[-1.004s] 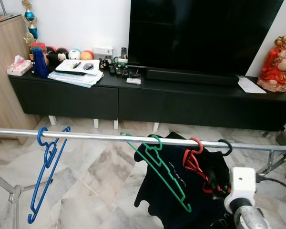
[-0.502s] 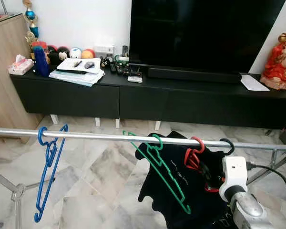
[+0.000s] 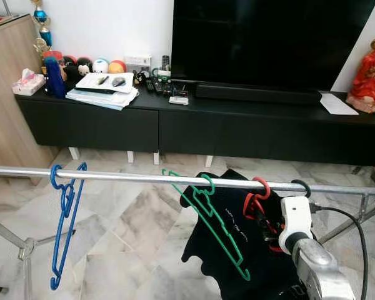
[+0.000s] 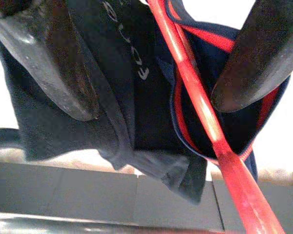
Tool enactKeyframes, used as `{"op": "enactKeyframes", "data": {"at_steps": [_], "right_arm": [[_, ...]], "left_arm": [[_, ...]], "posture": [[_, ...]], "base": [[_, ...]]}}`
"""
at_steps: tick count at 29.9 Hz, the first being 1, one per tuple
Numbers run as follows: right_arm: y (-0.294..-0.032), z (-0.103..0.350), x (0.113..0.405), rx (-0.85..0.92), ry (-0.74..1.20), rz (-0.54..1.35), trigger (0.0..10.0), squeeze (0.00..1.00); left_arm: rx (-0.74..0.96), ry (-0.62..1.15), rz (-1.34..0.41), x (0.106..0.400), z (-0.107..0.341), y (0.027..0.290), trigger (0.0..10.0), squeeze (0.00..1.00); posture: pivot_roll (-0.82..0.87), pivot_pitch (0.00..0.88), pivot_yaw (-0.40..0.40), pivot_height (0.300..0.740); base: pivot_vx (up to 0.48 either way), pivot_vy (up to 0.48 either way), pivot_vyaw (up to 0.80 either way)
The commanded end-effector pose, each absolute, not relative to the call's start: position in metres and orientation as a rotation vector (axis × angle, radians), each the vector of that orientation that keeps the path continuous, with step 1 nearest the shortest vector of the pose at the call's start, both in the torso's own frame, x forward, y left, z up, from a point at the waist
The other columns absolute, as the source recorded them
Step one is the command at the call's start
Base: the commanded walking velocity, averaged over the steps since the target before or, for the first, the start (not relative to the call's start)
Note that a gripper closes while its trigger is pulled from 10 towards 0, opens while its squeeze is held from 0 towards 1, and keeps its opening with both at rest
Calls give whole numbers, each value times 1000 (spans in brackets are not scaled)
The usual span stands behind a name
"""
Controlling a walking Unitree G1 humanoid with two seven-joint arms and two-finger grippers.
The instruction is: Hang hanger
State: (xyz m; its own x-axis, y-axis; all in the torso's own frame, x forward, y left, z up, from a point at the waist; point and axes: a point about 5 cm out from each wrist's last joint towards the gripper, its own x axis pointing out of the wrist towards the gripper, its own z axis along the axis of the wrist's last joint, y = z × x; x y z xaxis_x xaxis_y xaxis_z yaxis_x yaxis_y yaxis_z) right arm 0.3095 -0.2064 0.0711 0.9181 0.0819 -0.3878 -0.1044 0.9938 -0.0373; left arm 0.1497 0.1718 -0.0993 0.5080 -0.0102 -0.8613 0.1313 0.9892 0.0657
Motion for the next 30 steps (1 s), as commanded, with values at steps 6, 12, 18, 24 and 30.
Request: {"op": "enactKeyframes", "data": {"at_steps": [6, 12, 18, 24, 30], "right_arm": [[-193, 78, 321, 32, 344, 184, 10000, 0], [-188, 70, 320, 21, 399, 222, 10000, 0], [-189, 63, 316, 5, 444, 220, 10000, 0], [-194, 62, 316, -1, 450, 193, 10000, 0], [-192, 59, 315, 4, 467, 196, 10000, 0]], "left_arm": [[122, 1101, -83, 133, -106, 173, 10000, 0], [122, 1100, -85, 134, -106, 174, 10000, 0], [126, 1099, -87, 134, -105, 174, 10000, 0], [129, 1099, -85, 134, -105, 175, 10000, 0], [131, 1098, -85, 135, -105, 175, 10000, 0]], "posture": [[-50, 24, -30, 740], [-48, 22, -27, 740], [-48, 21, -23, 740], [-47, 21, -21, 740], [-46, 21, -19, 740]], "base": [[0, 0, 0], [0, 0, 0], [0, 0, 0], [0, 0, 0], [0, 0, 0]]}}
